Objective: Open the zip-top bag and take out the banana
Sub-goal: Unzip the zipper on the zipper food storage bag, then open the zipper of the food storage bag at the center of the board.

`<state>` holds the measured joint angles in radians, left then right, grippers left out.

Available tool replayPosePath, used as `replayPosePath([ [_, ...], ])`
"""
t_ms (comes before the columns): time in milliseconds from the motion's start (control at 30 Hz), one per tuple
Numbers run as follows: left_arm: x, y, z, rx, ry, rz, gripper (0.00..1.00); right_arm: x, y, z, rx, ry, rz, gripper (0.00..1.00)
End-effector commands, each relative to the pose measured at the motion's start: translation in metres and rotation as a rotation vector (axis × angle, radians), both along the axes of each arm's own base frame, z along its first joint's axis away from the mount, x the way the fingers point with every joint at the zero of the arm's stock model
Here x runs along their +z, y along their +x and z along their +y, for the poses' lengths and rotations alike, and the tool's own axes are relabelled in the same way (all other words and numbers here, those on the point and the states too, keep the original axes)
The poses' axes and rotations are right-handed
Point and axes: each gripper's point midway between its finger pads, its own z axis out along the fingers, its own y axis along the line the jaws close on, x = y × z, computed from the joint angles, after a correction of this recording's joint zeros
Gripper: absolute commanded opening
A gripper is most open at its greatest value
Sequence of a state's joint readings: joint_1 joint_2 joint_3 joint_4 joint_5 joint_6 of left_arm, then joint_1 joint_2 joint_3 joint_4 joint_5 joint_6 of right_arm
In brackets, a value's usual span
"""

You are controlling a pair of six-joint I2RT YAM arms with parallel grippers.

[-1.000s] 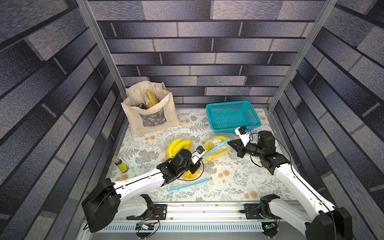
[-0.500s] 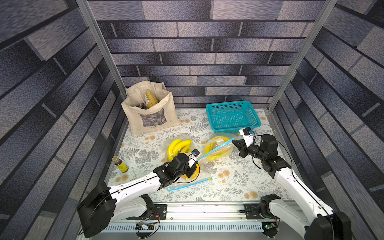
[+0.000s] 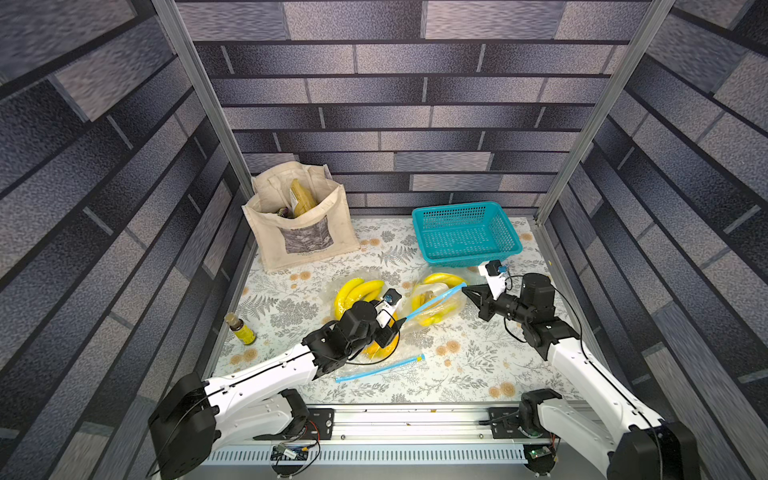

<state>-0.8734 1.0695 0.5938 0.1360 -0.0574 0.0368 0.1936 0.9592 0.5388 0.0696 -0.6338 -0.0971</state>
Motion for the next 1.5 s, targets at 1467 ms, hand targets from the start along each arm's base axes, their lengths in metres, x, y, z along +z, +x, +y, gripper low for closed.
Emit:
replayPosePath([
  [1467, -0.023, 0.049, -0.043, -0.071, -0.03, 0.112, 0.55, 0.016, -0.009, 0.005, 0.054, 0.041, -0.061, 0.0],
])
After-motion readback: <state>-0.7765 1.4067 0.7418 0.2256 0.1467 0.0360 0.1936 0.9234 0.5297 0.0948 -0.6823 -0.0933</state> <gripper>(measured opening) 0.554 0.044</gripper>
